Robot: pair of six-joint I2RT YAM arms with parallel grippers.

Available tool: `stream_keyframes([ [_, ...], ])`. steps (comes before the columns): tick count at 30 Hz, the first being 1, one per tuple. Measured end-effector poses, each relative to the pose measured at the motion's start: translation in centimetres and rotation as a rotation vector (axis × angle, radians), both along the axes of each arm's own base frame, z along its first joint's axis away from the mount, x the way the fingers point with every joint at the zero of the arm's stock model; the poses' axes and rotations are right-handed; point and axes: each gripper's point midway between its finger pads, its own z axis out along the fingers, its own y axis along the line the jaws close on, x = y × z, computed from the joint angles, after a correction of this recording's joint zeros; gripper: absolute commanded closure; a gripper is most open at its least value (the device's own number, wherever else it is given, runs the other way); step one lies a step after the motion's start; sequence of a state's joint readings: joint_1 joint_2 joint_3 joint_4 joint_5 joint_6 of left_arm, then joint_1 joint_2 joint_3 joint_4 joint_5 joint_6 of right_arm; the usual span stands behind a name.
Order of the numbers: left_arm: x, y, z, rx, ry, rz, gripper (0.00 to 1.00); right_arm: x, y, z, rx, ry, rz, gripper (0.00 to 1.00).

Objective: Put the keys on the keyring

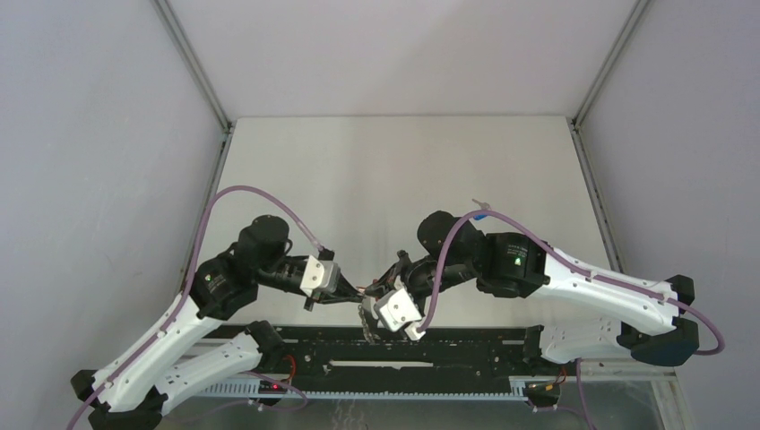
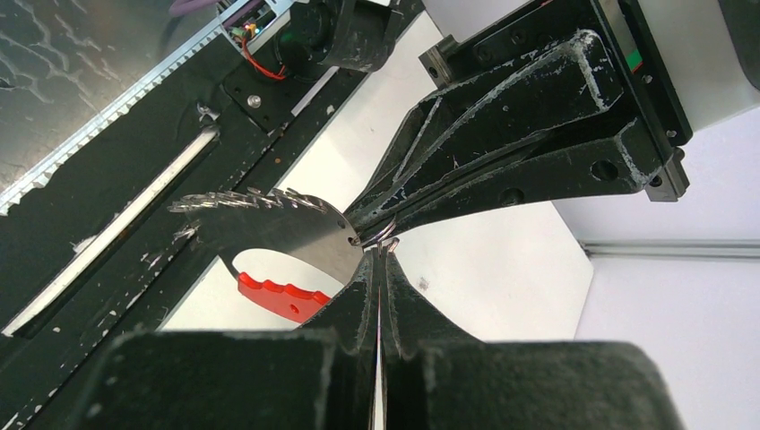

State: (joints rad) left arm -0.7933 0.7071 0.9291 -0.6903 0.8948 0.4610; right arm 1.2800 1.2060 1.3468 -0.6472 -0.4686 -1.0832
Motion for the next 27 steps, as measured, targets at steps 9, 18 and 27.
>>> stream_keyframes([
  [9,0.05,-0.02,0.12,-0.002,0.015,0.009,1.00,-0.09,-0.04,-0.12,-0.005,-0.012,0.006,1.00],
  [18,0.11,-0.12,0.15,0.000,0.046,0.019,1.00,0.01,-0.02,-0.14,-0.007,-0.030,-0.004,1.00],
  [27,0.08,-0.15,0.14,0.003,0.064,0.024,1.00,0.11,-0.17,0.11,-0.002,-0.044,-0.018,1.00],
])
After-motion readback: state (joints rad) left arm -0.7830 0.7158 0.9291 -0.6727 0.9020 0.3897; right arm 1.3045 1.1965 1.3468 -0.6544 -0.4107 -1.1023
